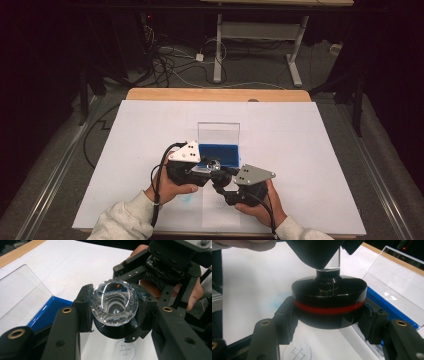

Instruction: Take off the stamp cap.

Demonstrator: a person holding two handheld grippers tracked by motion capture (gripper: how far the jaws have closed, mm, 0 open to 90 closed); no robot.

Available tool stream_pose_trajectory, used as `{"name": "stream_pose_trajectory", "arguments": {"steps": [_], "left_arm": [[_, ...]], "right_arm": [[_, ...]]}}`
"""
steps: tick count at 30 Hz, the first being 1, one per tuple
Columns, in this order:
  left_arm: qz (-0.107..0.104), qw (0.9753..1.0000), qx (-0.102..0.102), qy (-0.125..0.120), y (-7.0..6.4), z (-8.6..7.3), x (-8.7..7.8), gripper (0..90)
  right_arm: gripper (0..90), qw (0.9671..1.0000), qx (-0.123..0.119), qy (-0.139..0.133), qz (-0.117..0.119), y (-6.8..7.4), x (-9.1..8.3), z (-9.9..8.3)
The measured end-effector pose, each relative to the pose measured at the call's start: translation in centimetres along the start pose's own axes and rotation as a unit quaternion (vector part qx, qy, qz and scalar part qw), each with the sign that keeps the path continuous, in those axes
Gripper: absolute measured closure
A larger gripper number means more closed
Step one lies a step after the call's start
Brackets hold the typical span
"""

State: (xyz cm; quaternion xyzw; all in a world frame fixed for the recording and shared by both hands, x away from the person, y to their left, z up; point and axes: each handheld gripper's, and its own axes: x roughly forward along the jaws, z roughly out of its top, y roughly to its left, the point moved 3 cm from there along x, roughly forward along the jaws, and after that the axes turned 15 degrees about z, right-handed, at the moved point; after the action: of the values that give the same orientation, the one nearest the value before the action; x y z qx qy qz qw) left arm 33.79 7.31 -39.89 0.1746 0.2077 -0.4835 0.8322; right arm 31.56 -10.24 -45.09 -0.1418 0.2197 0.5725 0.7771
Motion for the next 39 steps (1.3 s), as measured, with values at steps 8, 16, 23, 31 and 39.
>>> {"name": "stream_pose_trajectory", "arguments": {"steps": [8,16,23,31,39], "left_arm": [[-0.012,0.9999,0.005,0.009,0.0,-0.1,0.0,54.7],[-0.02,0.9997,0.004,0.014,0.1,-0.3,0.2,54.7],[0.024,0.9997,-0.002,0.002,1.5,-0.1,-1.1,54.8],[0.044,0.9989,0.01,0.014,1.8,-0.2,-1.5,54.8],[0.067,0.9966,0.028,0.038,1.9,-0.5,-1.4,54.9]], "right_arm": [[39.1,0.9996,-0.016,0.022,0.006,0.2,-0.1,0.0],[39.1,0.9985,-0.038,0.039,-0.009,0.5,0.1,-0.1],[39.0,0.9944,-0.085,0.062,-0.007,1.8,0.5,0.3],[38.9,0.9943,-0.071,0.076,-0.02,0.8,0.0,-0.6],[38.9,0.9961,-0.047,0.06,-0.046,-0.7,-2.4,-1.3]]}}
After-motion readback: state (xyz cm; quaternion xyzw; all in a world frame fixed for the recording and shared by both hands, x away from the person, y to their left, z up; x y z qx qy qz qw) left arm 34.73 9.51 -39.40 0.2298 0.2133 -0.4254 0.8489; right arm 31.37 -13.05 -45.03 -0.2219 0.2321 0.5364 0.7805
